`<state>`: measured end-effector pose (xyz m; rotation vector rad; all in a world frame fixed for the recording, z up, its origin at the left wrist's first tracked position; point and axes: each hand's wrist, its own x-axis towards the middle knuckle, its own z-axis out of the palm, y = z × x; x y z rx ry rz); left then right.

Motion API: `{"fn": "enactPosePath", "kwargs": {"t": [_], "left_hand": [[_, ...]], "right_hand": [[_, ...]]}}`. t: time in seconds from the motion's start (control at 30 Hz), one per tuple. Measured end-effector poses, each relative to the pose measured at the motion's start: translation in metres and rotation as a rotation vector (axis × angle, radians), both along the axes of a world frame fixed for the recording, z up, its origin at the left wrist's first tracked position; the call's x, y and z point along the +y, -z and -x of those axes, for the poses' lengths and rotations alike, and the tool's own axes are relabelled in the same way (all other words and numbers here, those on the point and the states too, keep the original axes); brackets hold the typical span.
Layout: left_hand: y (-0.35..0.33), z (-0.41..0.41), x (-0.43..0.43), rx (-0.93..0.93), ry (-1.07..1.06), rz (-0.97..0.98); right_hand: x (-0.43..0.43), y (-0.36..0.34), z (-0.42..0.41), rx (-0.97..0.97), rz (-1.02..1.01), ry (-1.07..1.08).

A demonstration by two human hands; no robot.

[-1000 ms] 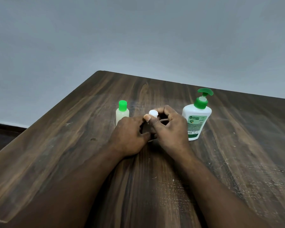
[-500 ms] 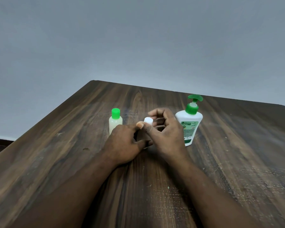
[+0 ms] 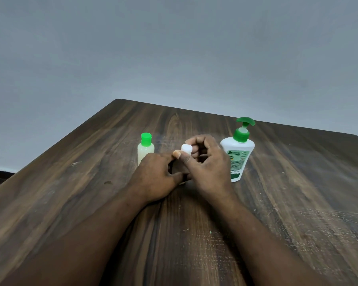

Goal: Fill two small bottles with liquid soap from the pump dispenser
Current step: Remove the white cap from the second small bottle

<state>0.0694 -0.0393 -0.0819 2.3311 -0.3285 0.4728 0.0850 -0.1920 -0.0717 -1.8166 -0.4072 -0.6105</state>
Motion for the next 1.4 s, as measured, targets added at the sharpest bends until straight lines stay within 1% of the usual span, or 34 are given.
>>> {"fn": "enactPosePath", "kwargs": {"t": [0.17, 0.23, 0.3, 0.4, 0.57, 0.67, 0.77, 0.87, 0.93, 1.03, 1.17, 1.33, 1.4], "left_hand": [[-0.0011, 0.0007, 0.0000, -0.028, 0.047, 0.024], [-0.0007, -0.0001, 0.0000, -0.004, 0.017, 0.013], [-0.0003, -0.0003, -0.0001, 0.013, -0.010, 0.013], [0.0026, -0.0016, 0.0010, -0.013, 0.008, 0.010], [-0.0002, 0.0010, -0.0001, -0.012, 0.035, 0.031], [0.0008, -0.0016, 0.0005, 0.007, -0.015, 0.008], [0.0030, -0.0026, 0.0009, 0.008, -0.005, 0.015], [0.0037, -0.0021, 0.0006, 0.008, 0.031, 0.043], [0.0039, -0.0017, 0.0007, -0.005, 0.036, 0.050], [0.0039, -0.0039, 0.0014, 0.007, 0.002, 0.036], [0.0054, -0.0051, 0.0015, -0.016, 0.009, 0.021], [0.0065, -0.0041, 0.0017, -0.020, 0.043, 0.055], [0.0060, -0.0046, 0.0022, -0.010, 0.023, 0.046]], "right_hand": [[-0.0072, -0.0029, 0.0022, 0.031, 0.002, -0.114], [-0.0060, -0.0023, 0.0030, 0.008, 0.015, -0.095], [-0.0030, -0.0010, 0.0022, -0.016, 0.037, -0.032], [-0.0010, -0.0010, 0.0010, -0.039, 0.034, 0.010], [-0.0057, -0.0033, 0.0025, -0.003, 0.009, -0.100], [-0.0022, 0.0002, 0.0019, -0.051, 0.088, -0.033], [-0.0022, 0.0020, -0.0007, -0.069, 0.100, 0.036], [-0.0067, 0.0006, -0.0008, -0.060, 0.124, -0.032], [-0.0071, -0.0009, 0.0017, -0.044, 0.098, -0.081], [-0.0042, -0.0015, 0.0024, -0.052, 0.093, -0.049], [-0.0048, -0.0027, 0.0005, -0.071, 0.087, 0.021], [-0.0074, -0.0032, 0.0033, -0.059, 0.066, -0.074], [-0.0060, -0.0039, 0.0043, -0.072, 0.080, -0.065]]}}
